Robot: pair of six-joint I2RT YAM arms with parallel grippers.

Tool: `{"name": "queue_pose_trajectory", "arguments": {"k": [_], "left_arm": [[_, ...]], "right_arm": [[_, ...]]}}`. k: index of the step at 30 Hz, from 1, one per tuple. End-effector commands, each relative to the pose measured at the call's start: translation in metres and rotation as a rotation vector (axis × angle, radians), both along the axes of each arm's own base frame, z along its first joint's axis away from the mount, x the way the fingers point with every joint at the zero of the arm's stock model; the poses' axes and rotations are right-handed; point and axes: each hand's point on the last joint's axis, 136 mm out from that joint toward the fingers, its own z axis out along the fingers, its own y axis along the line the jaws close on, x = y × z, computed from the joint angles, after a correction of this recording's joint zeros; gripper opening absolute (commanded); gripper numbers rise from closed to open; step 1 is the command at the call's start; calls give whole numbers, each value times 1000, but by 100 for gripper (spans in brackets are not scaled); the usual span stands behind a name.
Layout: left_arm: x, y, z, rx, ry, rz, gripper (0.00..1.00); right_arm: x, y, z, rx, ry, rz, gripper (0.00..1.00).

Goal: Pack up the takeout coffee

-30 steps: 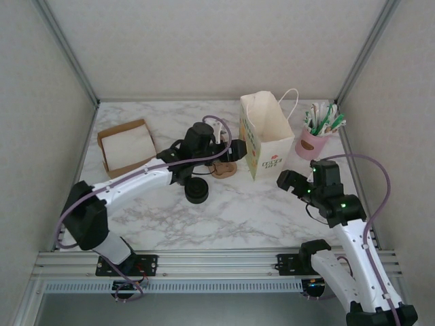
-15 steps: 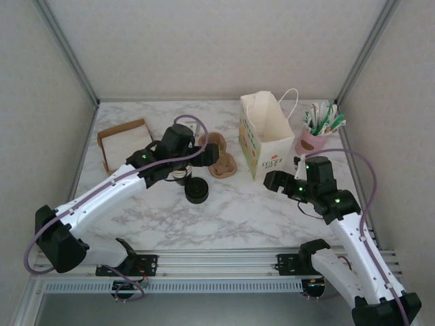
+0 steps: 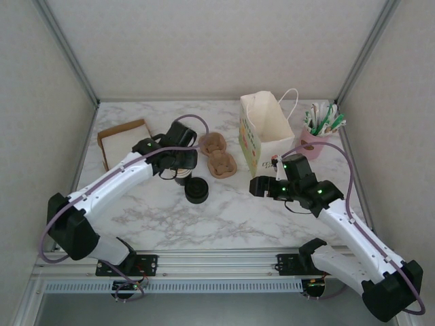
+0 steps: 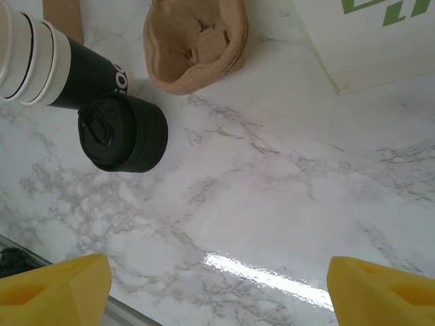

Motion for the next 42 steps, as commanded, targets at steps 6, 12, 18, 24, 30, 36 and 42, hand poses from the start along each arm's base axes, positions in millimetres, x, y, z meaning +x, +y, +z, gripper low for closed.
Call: {"name": "queue_pose_trajectory", "arguments": {"k": [6, 12, 18, 24, 30, 36, 42], "left_arm": [[5, 6, -17, 102, 62, -14, 35], [7, 5, -28, 128, 89, -23, 27], [6, 3, -33, 131, 102, -36, 23], [6, 5, -32, 141, 98, -36, 13], [6, 9, -25, 167, 87, -35, 4], [6, 16, -14, 196, 66, -20, 2], [4, 22, -8, 213, 57, -12, 1]], "right_arm": [[7, -1, 12, -16, -59, -7, 83], [7, -1, 10, -19, -59, -13, 83], [9, -1, 9, -25, -61, -16, 83], [11, 0, 9, -25, -58, -14, 82], [13, 1, 9, -25, -55, -15, 82], [15, 5, 9, -15, -52, -9, 82], [15, 15, 9, 24, -41, -1, 82]]}}
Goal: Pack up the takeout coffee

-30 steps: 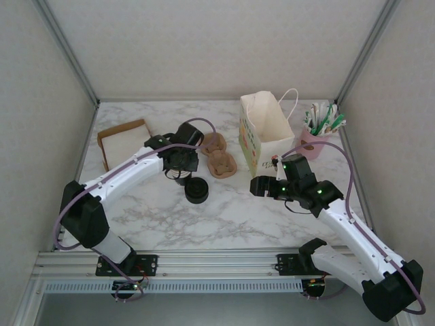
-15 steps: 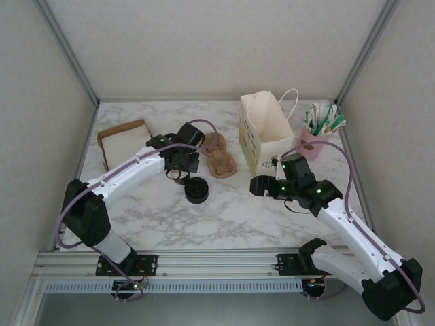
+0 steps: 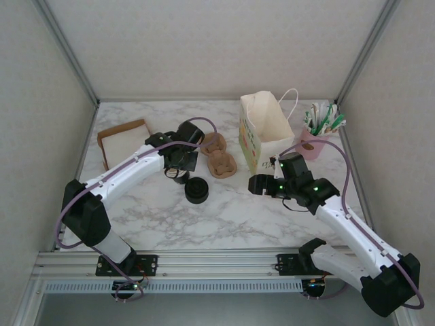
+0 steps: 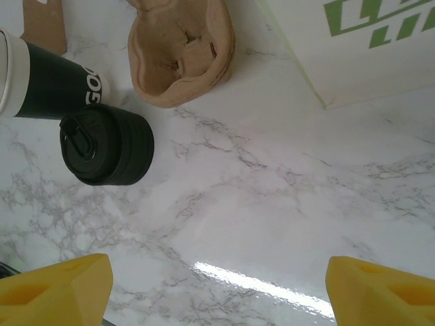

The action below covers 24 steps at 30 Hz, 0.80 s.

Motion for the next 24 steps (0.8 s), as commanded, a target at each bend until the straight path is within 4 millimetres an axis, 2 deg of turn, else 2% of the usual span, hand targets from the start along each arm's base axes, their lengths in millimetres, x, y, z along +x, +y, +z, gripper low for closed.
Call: {"name": "queue_pose_trajectory", "arguments": {"k": [1, 6, 9, 15, 18, 20, 24], "left_arm": [[0, 13, 20, 45, -44, 13, 0], [-1, 16, 21, 56, -43, 15, 0], [-2, 17, 22, 59, -44, 15, 0], [0, 16, 27, 62, -48, 17, 0], [-1, 16, 27, 59, -46, 16, 0], [-1, 17, 28, 58, -48, 19, 0], [-2, 18, 30, 55, -50, 21, 0]], "right_arm": [[4, 16, 14, 72, -22, 19, 82], [6, 45, 13, 168, 7, 35, 80], [7, 74, 13, 240, 31, 56, 76], [23, 132, 17, 378, 74, 98, 60], [35, 153, 18, 439, 104, 99, 52], [35, 171, 19, 469, 125, 127, 48], [48, 193, 17, 513, 159, 137, 41]]}}
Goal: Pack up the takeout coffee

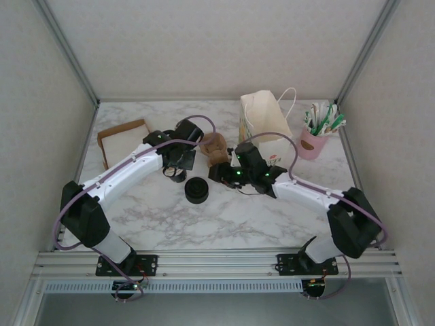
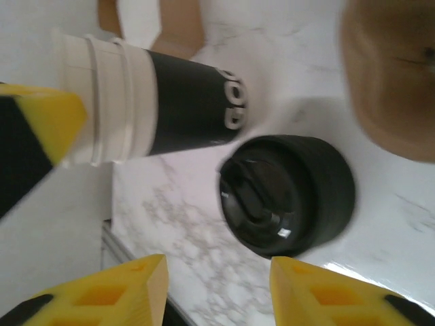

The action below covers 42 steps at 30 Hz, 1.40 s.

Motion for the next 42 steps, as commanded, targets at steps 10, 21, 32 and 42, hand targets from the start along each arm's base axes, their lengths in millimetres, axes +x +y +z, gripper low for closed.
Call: {"name": "queue_pose_trajectory", "arguments": {"k": [10, 21, 32, 42], "left_arm": [[-2, 13, 19, 18, -41, 14, 0], [-5, 23, 27, 24, -56, 37, 0], [-6, 30, 28, 14, -55, 59, 0], [-6, 32, 29, 13, -62, 66, 0]], "right_arm": [[30, 64, 25, 186, 45, 51, 32], [29, 64, 11, 133, 50, 16, 29], [2, 63, 14, 81, -20, -25, 32], [-2, 45, 27, -89, -143, -89, 40]]}}
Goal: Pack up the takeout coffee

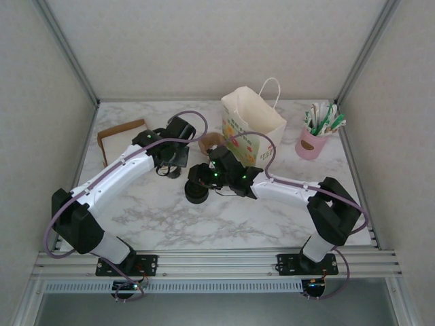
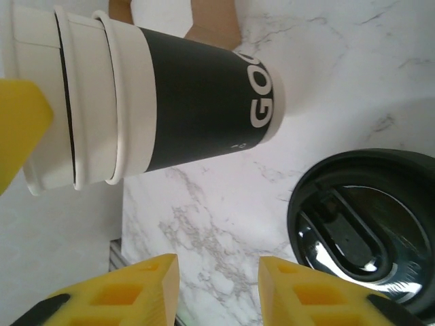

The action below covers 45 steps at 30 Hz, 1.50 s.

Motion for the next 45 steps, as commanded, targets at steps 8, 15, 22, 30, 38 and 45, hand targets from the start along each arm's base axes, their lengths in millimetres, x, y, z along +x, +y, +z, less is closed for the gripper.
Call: {"name": "queue_pose_trajectory", "arguments": {"k": [8, 15, 22, 30, 38, 45], "left_arm": [[-5, 17, 3, 28, 0, 37, 0], [-7, 25, 4, 30, 4, 61, 0], [-9, 28, 2, 16, 11, 68, 0], [-8, 27, 0, 6, 19, 64, 0], [-8, 25, -1, -5, 22, 61, 0], [-7, 23, -2, -8, 26, 59, 0]], "right_arm": [[-3, 19, 47, 61, -108, 96, 37], [12, 47, 38, 165, -29, 132, 27], [24, 63, 32, 242, 5, 129, 27], [35, 76, 25, 317, 38, 124, 27], [41, 78, 18, 353, 58, 117, 27], [45, 74, 15, 389, 76, 105, 27]]}}
